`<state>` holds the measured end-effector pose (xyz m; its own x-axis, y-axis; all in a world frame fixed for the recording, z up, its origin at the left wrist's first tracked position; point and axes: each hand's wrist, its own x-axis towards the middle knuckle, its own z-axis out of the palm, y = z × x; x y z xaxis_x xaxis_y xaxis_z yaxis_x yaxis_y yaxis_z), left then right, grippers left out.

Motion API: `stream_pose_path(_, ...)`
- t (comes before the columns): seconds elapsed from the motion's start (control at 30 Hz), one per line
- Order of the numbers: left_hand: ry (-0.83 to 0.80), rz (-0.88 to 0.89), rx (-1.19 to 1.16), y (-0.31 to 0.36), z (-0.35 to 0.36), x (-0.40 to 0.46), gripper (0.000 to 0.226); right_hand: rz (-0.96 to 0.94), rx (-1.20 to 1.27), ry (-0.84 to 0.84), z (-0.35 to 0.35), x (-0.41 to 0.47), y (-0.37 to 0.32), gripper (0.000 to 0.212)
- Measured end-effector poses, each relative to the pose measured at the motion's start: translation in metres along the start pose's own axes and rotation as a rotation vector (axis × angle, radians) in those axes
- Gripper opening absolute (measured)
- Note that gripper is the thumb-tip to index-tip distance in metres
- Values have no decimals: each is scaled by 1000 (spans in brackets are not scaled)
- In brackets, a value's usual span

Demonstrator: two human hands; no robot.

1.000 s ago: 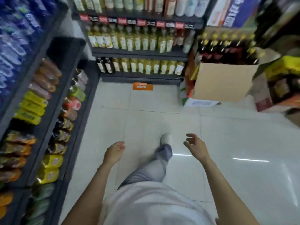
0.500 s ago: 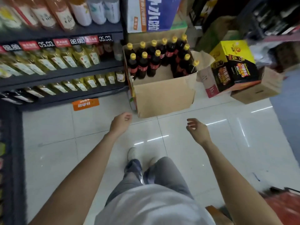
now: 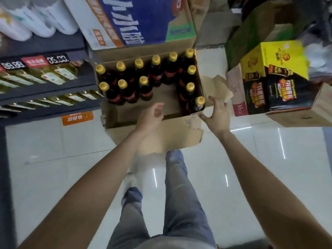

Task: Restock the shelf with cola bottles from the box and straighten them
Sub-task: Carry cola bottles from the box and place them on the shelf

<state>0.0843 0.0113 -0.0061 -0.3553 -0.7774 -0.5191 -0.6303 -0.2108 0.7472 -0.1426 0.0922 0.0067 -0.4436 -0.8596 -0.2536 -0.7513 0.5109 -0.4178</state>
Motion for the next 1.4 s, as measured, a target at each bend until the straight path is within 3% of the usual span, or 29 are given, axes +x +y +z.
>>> stream_pose_path(0.2, -45, 64, 142, 34, 46, 80, 63, -330, -186, -133, 16, 48, 23, 85)
stream_pose_path(0.3, -83, 123, 241, 33, 59, 109, 72, -353, -182, -162, 23, 61, 25, 95)
stream_pose_path(0.57, -12, 292, 355, 16, 76, 137, 65, -463, -86, -102, 29, 76, 37, 82)
stream_pose_path(0.9, 49, 382, 440, 10, 60, 122, 70, -378, 103, -66, -8, 52, 24, 71)
stream_pose_path(1.03, 125, 335, 439, 9, 33, 90, 70, -200, 348, -83, -52, 41, -1, 64)
stream_pose_path(1.3, 412, 160, 26, 9, -21, -24, 70, -186, 570, -121, -71, 25, -58, 58)
stream_pose_path(1.4, 528, 49, -6, 11, -44, -78, 74, -179, 645, -92, -67, 5, -89, 59)
